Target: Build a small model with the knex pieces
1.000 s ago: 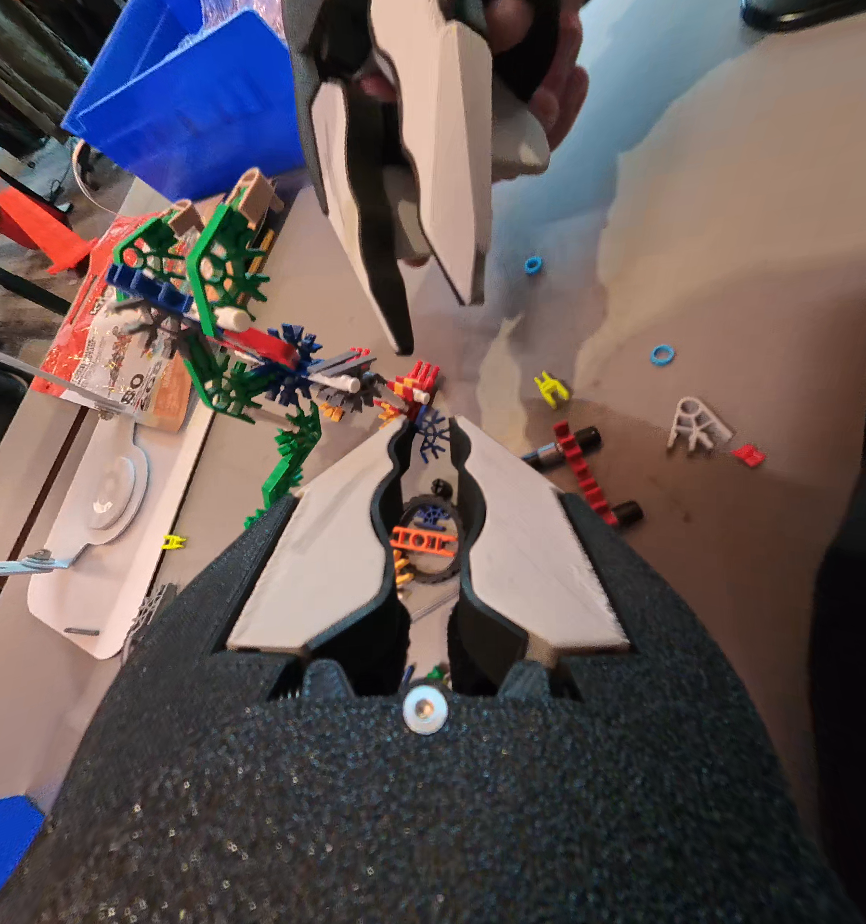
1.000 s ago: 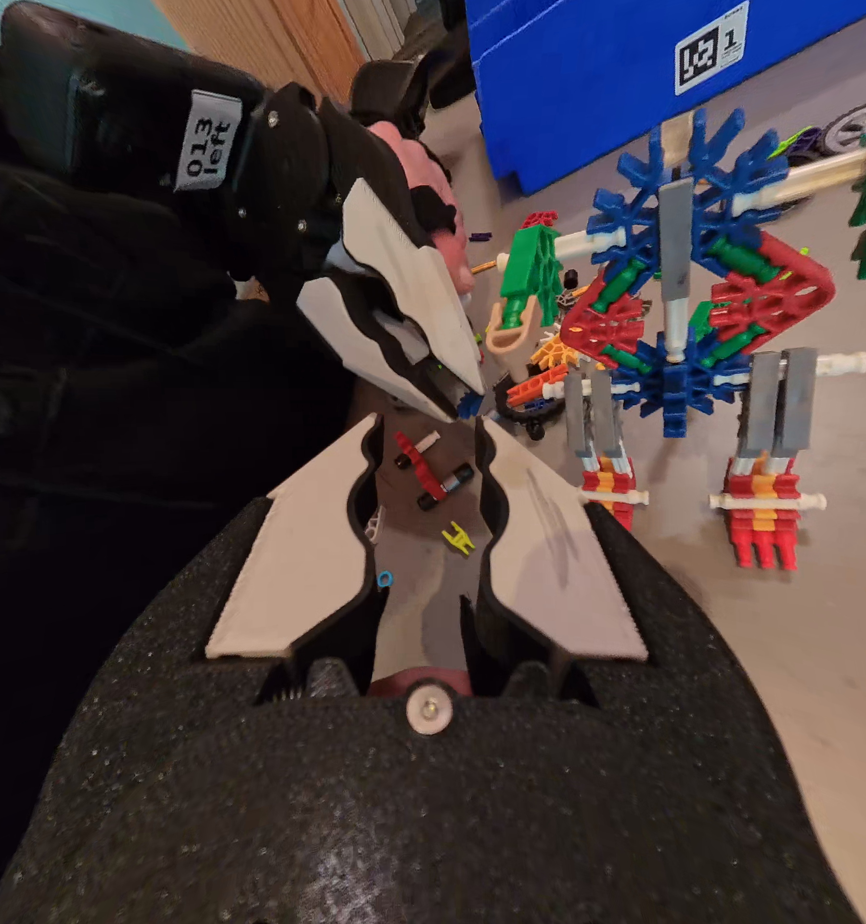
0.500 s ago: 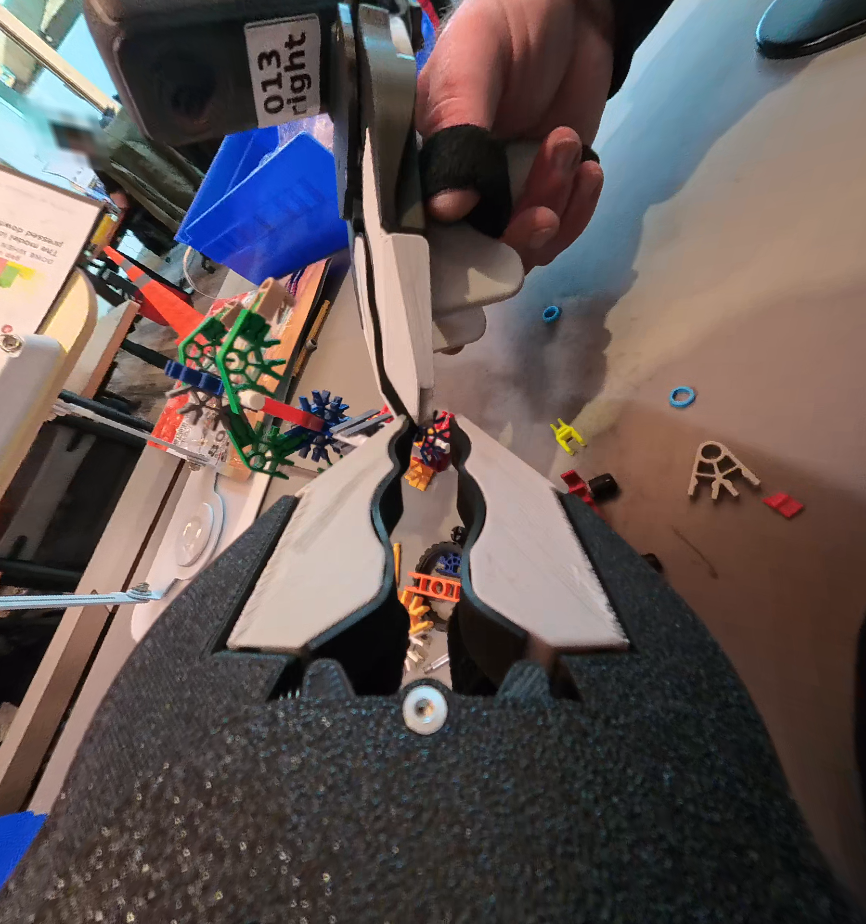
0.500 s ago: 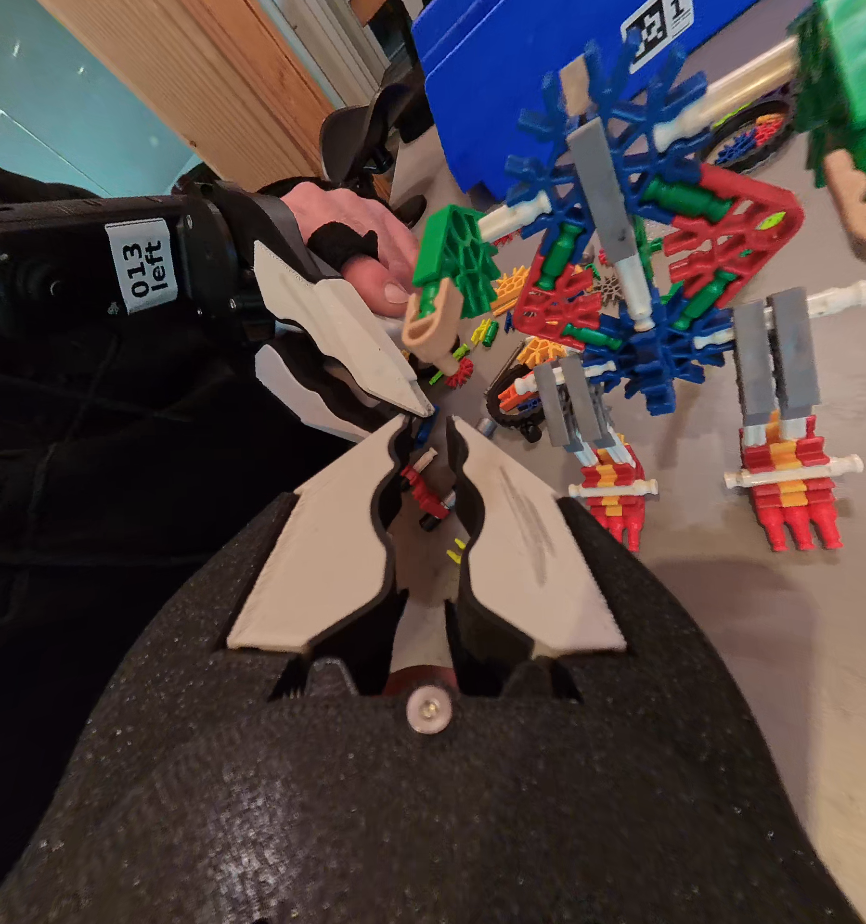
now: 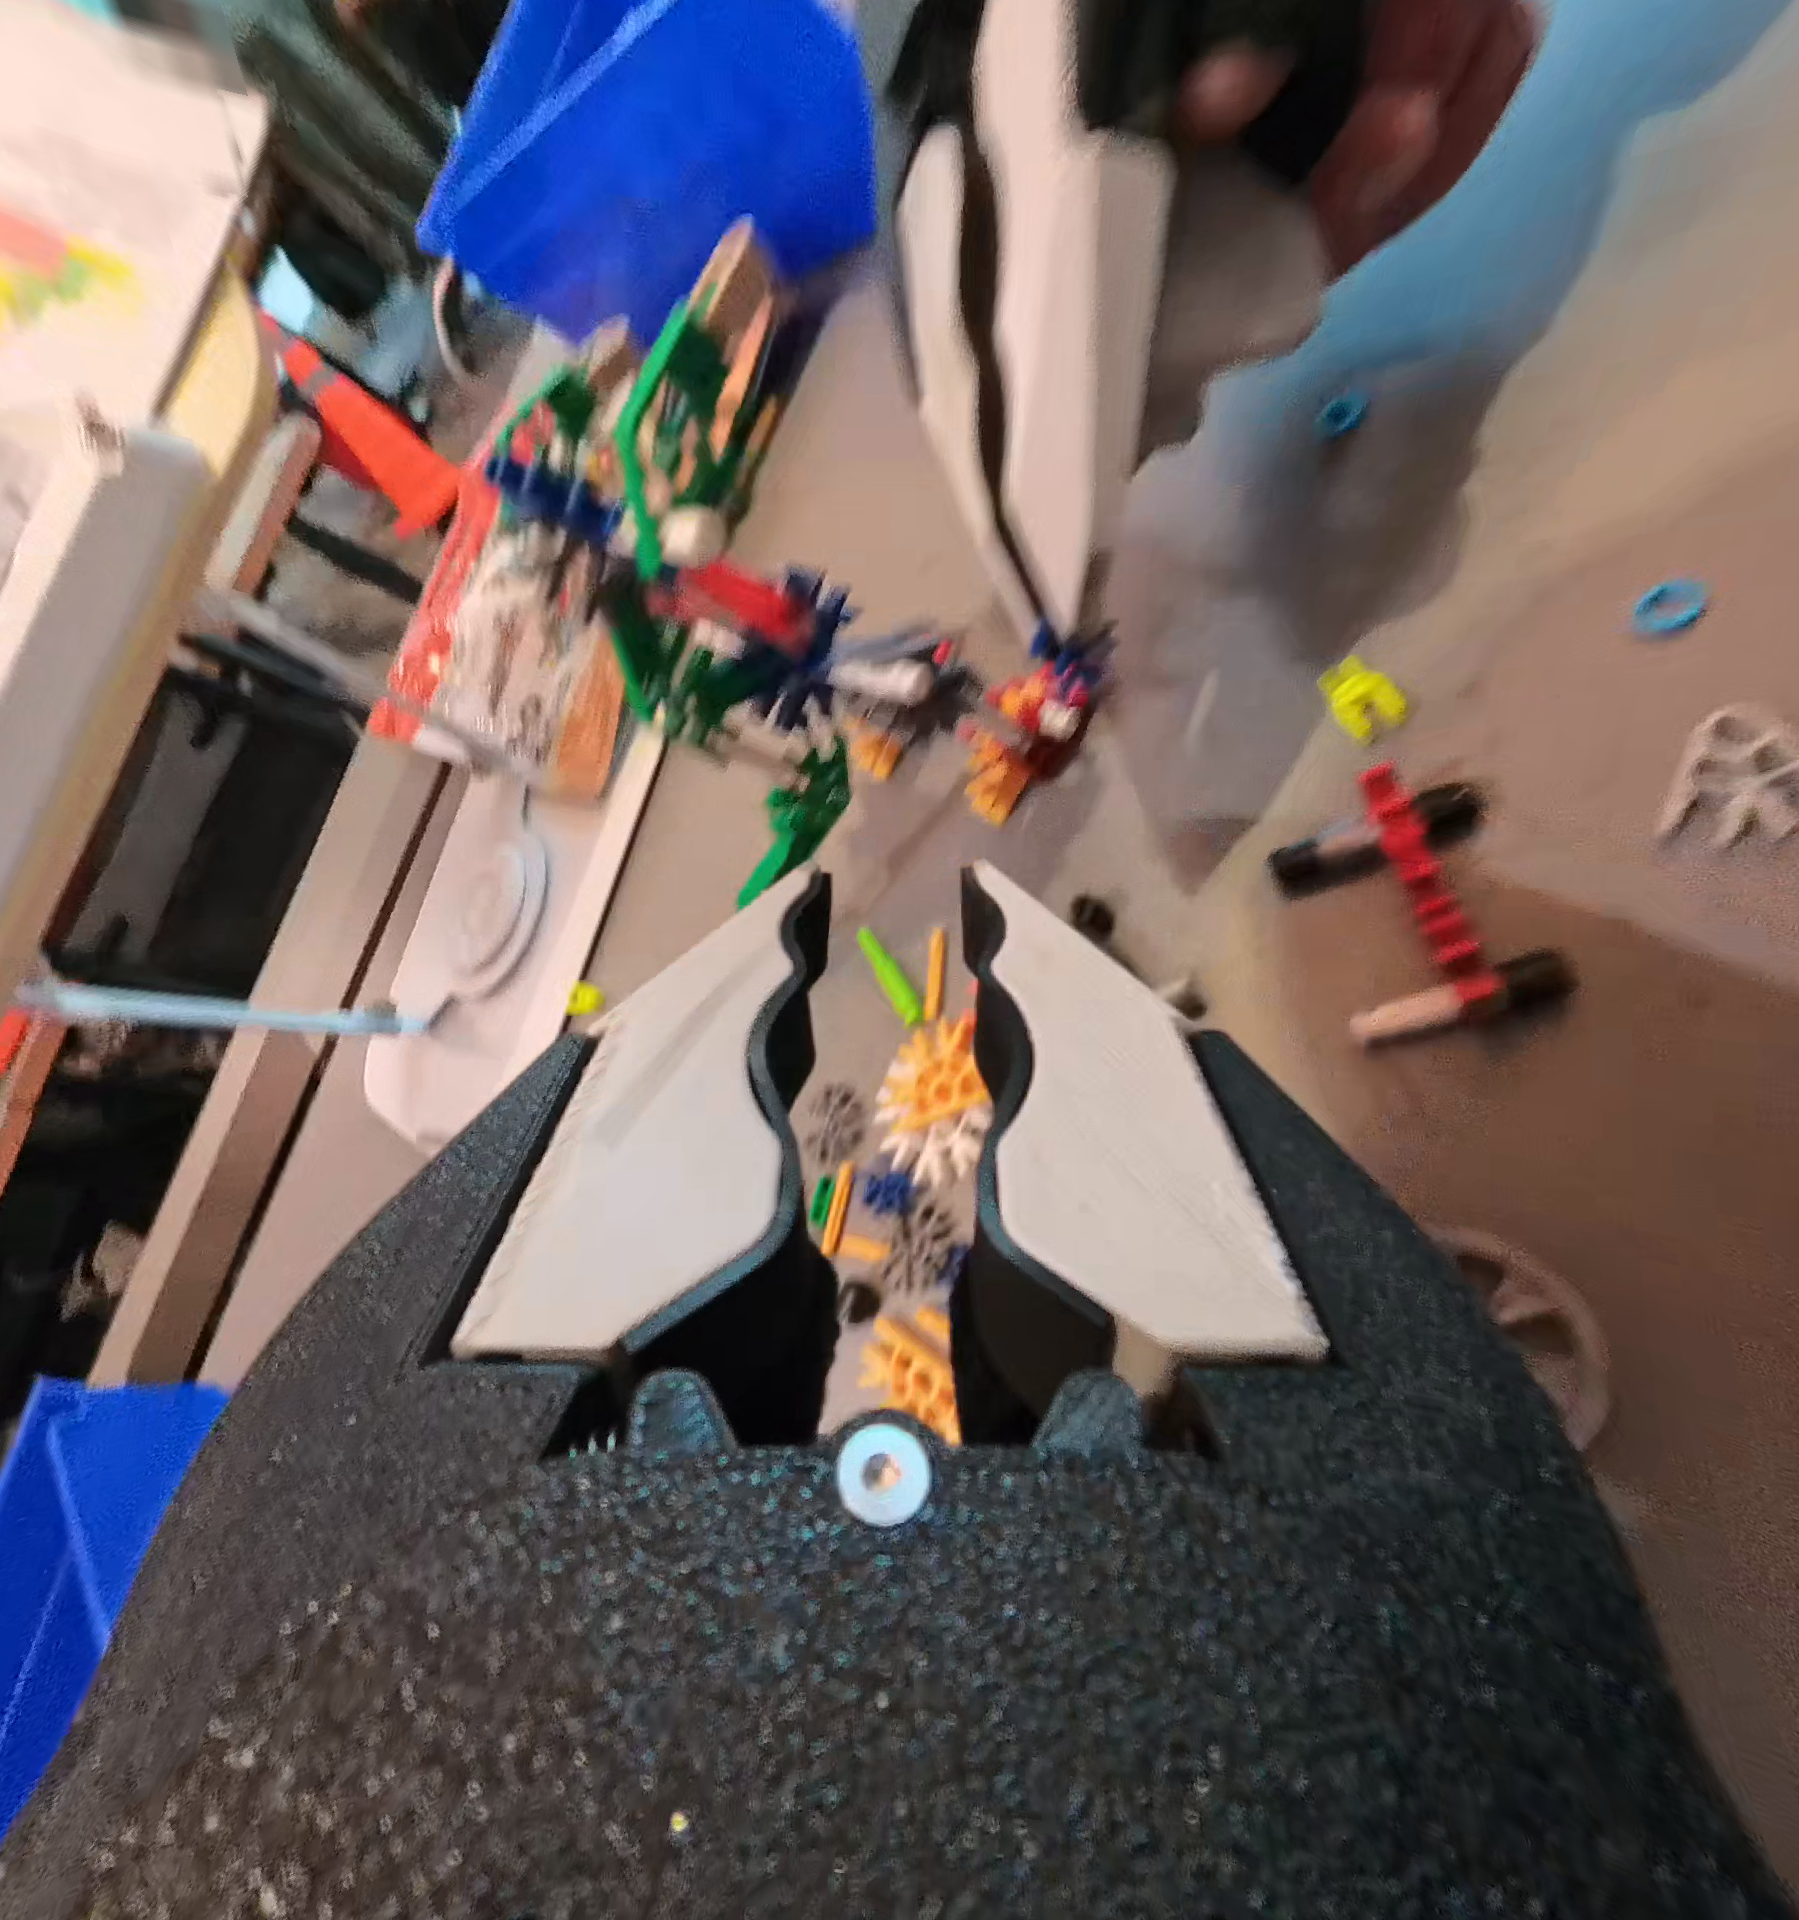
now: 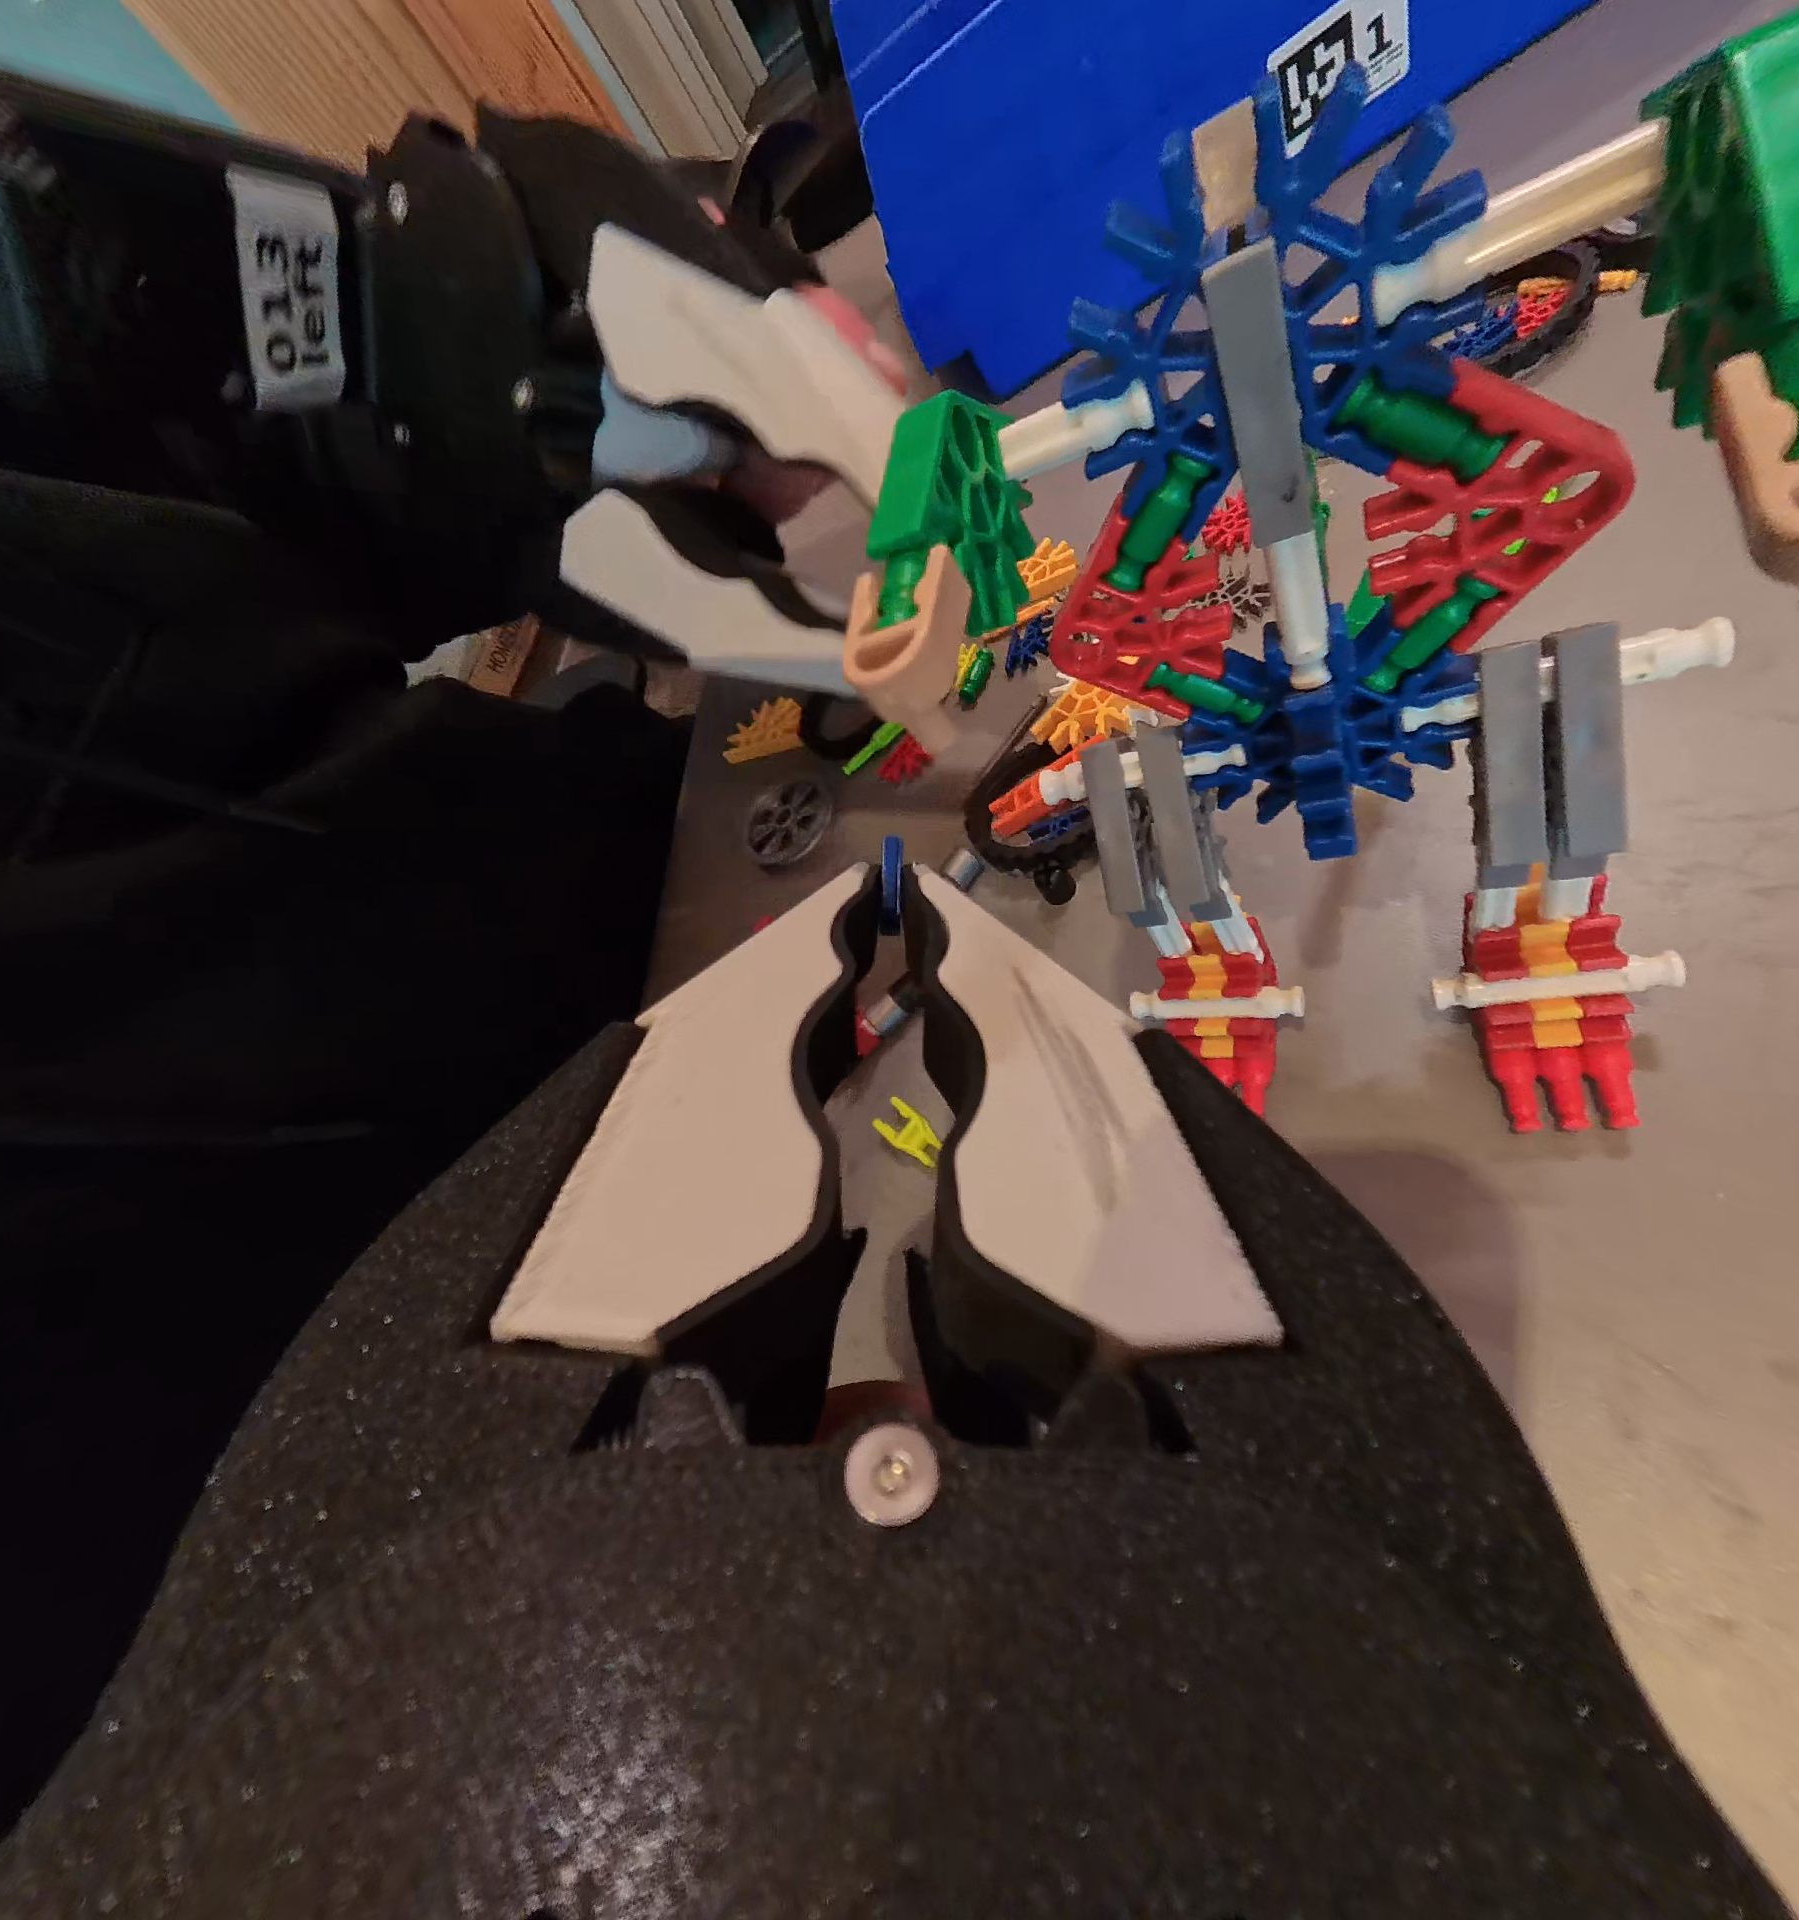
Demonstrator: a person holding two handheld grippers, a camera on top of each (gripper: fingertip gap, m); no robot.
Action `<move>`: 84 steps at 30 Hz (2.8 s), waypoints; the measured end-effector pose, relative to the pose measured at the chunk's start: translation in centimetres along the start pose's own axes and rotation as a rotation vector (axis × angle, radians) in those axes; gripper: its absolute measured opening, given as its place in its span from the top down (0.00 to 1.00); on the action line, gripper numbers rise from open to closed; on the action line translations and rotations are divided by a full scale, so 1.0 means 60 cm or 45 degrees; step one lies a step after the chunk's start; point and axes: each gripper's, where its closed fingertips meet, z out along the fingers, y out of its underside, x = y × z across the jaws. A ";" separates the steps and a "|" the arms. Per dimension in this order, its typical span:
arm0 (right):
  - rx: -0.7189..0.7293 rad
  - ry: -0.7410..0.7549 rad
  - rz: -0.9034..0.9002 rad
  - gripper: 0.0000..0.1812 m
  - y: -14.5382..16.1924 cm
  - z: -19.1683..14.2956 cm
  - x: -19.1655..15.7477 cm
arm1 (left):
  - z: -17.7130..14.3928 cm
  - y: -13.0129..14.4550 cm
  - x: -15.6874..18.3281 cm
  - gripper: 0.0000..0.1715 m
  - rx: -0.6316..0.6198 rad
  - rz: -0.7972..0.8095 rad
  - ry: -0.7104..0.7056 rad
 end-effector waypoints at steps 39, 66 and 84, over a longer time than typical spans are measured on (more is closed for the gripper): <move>-0.088 0.043 -0.075 0.98 0.026 0.006 0.012 | 0.011 0.163 0.012 1.00 -0.407 -0.376 0.234; -0.101 0.054 -0.084 0.98 0.029 0.006 0.016 | 0.026 0.162 -0.005 0.97 -0.374 -0.389 0.225; -0.115 0.058 -0.084 0.98 0.035 0.006 0.019 | 0.000 0.156 0.010 0.98 -0.384 -0.306 0.332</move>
